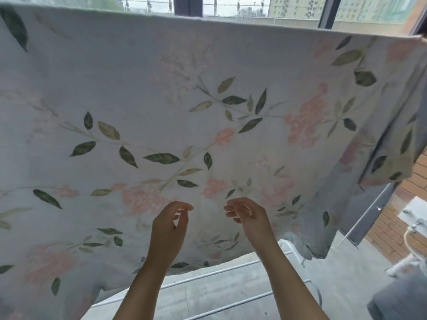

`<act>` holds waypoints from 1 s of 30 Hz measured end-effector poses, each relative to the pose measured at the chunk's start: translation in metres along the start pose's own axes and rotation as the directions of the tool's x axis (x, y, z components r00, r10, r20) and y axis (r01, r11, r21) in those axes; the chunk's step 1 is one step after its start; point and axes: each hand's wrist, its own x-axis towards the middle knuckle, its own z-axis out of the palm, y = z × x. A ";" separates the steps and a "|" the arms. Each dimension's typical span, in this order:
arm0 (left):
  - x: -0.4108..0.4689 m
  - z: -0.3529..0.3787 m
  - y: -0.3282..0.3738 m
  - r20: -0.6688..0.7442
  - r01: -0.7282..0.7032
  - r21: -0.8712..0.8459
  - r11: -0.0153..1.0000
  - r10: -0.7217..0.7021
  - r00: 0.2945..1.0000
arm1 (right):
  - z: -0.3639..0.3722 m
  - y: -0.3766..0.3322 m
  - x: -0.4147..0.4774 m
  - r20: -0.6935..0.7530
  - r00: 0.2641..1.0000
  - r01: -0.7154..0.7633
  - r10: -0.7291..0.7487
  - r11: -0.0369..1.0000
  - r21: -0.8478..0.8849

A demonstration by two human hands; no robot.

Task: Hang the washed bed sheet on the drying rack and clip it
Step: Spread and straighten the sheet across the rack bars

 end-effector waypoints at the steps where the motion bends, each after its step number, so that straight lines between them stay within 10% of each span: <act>1: 0.001 0.012 0.008 0.009 0.000 0.003 1.000 0.000 1.000 | -0.011 -0.003 0.004 0.006 1.000 0.008 -0.009 1.000 0.015; 13: 0.150 0.082 0.154 -0.045 -0.468 0.320 0.824 0.506 0.861 | -0.161 -0.099 0.124 0.061 0.935 0.351 -0.350 0.885 -0.307; 18: 0.246 0.092 0.219 -0.031 -0.541 0.615 0.574 0.703 0.711 | -0.201 -0.164 0.213 -0.014 0.735 0.537 -0.678 0.594 -0.599; 23: 0.312 0.123 0.264 0.042 -0.493 0.751 0.439 0.713 0.700 | -0.238 -0.209 0.291 -0.065 0.564 0.364 -0.823 0.319 -0.875; 30: 0.352 0.158 0.299 0.014 -0.520 0.699 0.490 0.718 0.696 | -0.291 -0.232 0.334 0.120 0.481 0.686 -0.869 0.287 -0.669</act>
